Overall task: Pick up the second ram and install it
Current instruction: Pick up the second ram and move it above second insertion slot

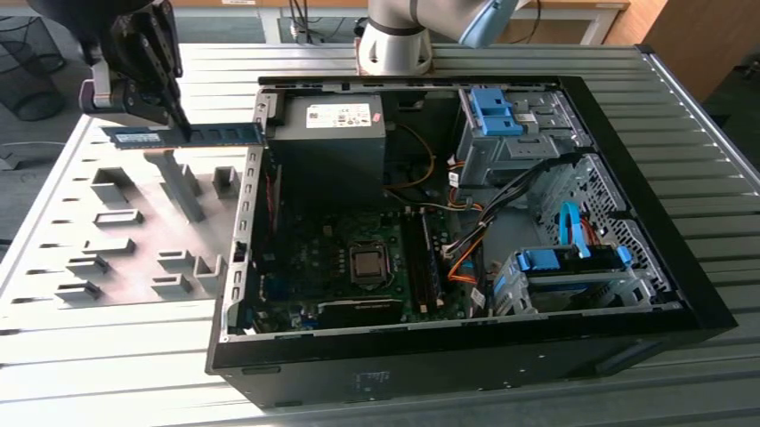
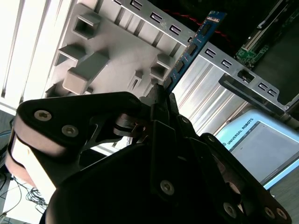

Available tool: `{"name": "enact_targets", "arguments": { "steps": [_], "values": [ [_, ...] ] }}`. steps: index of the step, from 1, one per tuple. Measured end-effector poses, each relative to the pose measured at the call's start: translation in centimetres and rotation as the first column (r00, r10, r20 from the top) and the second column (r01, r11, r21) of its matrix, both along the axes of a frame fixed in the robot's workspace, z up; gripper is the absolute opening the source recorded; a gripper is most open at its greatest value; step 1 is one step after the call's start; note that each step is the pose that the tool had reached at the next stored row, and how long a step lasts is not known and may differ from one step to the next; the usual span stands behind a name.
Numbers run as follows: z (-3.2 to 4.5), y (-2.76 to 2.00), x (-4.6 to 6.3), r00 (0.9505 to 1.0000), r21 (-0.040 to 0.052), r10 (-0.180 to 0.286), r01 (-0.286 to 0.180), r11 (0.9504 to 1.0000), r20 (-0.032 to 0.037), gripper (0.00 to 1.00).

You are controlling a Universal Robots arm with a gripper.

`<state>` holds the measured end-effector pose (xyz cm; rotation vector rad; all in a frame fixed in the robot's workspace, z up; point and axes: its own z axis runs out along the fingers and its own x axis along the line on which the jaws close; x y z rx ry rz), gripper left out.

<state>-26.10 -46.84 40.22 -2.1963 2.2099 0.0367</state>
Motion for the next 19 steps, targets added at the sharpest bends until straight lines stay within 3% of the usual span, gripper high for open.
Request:
{"name": "enact_targets", "arguments": {
  "steps": [19],
  "values": [
    [0.0, 0.0, 0.51, 1.0, 0.0, 0.0, 0.0, 1.0, 0.0, 0.14]
  ]
}}
